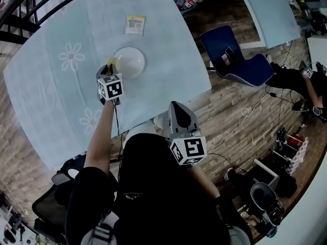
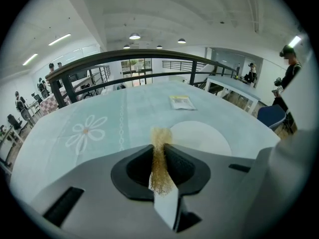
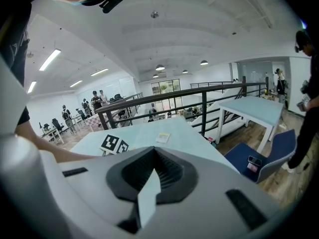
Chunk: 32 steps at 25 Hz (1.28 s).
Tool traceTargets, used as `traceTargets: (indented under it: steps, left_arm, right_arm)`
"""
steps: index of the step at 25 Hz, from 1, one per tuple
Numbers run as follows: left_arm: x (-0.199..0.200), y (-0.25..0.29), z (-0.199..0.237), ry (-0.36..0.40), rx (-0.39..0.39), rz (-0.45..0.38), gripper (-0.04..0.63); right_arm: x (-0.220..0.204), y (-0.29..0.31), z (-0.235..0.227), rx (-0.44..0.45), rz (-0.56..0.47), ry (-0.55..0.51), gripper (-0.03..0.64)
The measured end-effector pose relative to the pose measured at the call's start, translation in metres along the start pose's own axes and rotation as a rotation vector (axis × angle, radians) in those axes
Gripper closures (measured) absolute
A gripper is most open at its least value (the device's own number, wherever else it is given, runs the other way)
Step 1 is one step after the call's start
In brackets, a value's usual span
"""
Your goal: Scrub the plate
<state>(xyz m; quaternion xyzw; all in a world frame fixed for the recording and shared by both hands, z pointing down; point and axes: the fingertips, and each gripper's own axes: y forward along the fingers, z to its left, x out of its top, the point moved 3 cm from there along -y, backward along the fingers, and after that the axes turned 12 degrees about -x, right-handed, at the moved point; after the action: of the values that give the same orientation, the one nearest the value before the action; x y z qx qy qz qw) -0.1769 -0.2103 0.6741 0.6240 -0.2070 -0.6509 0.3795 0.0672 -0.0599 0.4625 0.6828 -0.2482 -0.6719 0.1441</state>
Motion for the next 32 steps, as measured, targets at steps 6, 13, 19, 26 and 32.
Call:
traceTargets:
  steps: [6,13,19,26,32]
  left_arm:
    - [-0.005,-0.017,0.009,-0.095,0.063,-0.025,0.528]
    - [-0.009,-0.055,-0.011,-0.14,0.125,-0.087,0.528]
    - [0.003,-0.098,-0.086,-0.192,0.023,-0.208,0.528]
    - [0.031,-0.165,-0.189,-0.191,-0.127,-0.424,0.528]
    - [0.036,-0.22,-0.275,-0.187,-0.16,-0.559,0.528]
  right_arm:
    - [0.001,0.004,-0.012,0.054,-0.002,-0.013,0.615]
    - [0.006,-0.003,-0.033,0.163,-0.033,-0.043,0.615]
    - [0.007,-0.013,-0.064,0.242,-0.055,-0.06,0.614]
    - [0.014,-0.028,-0.086,0.349,-0.11,-0.077,0.615]
    - [0.041,-0.038,-0.129,0.396,-0.21,-0.084,0.615]
